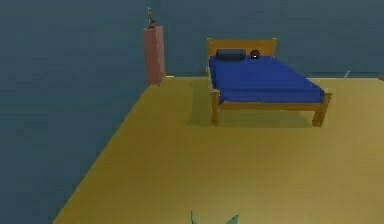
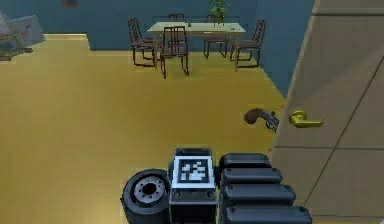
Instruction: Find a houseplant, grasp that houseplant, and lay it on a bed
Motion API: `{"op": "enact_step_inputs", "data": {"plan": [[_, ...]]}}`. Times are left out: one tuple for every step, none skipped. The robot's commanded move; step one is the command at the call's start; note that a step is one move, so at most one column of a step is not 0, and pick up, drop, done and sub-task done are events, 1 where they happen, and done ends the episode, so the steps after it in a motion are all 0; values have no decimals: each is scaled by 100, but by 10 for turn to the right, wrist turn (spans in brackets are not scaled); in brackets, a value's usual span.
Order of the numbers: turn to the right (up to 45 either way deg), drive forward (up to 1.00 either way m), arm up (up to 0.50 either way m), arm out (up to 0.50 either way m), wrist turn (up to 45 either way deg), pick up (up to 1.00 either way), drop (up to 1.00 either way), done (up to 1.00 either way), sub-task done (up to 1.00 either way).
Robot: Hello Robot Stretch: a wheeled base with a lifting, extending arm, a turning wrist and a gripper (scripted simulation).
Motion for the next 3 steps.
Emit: {"op": "enact_step_inputs", "data": {"plan": [[0, 100, 0, 0, 0, 0, 0, 0, 0], [0, 100, 0, 0, 0, 0, 0, 0, 0], [-30, 0, 0, 0, 0, 0, 0, 0, 0]]}}
